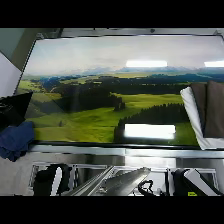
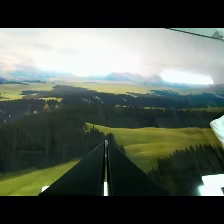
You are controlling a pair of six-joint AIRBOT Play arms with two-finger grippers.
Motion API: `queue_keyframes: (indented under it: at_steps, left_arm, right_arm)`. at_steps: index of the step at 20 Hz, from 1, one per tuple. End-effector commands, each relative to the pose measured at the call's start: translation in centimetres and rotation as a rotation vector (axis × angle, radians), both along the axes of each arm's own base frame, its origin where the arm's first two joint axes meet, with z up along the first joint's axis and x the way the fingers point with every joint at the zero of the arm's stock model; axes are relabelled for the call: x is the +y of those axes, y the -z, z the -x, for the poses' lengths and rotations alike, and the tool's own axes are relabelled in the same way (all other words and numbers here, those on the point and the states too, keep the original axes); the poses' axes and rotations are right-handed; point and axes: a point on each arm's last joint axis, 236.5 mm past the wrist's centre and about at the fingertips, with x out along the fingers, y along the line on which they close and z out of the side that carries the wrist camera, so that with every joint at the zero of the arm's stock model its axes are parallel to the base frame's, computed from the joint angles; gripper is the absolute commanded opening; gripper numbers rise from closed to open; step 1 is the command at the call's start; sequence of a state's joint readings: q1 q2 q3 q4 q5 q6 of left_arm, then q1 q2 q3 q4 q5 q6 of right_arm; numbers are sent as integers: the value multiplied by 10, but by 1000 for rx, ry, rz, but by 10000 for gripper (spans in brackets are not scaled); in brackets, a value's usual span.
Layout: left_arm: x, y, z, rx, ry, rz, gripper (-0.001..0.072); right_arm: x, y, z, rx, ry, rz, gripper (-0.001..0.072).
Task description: Fold the shirts.
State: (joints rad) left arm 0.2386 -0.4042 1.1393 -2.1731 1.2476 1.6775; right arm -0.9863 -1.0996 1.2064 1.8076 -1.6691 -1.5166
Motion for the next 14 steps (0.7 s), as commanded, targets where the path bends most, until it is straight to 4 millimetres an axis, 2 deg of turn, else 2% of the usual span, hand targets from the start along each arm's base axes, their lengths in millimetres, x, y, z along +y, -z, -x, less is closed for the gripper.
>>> queue_keyframes:
  at_steps: [1,2,3,4,5,7,9,12,14]
  left_arm:
    - [2,-4,-2,-18,-8,1,20]
    - [2,-5,-3,-25,-12,3,21]
    - [3,-7,-4,-33,-15,4,21]
    - [4,-8,-7,-37,-20,7,21]
    - [5,-6,-10,-29,-20,11,21]
    - [5,8,-16,34,-6,13,20]
    - [2,33,-20,151,30,12,20]
    - [-1,65,-19,269,64,19,20]
    - [-9,89,-12,279,75,40,20]
  right_arm:
    - [-10,-4,-4,-8,24,53,599]
    - [-6,-11,-21,-73,10,47,506]
    - [0,-19,-42,-149,-10,43,363]
    - [11,-28,-67,-235,-42,33,211]
    - [28,-39,-92,-323,-105,22,22]
    - [68,-56,-130,-448,-260,19,21]
    - [115,-65,-148,-493,-446,45,20]
    - [204,-78,-150,-578,-712,60,20]
    - [258,-73,-139,-640,-842,78,20]
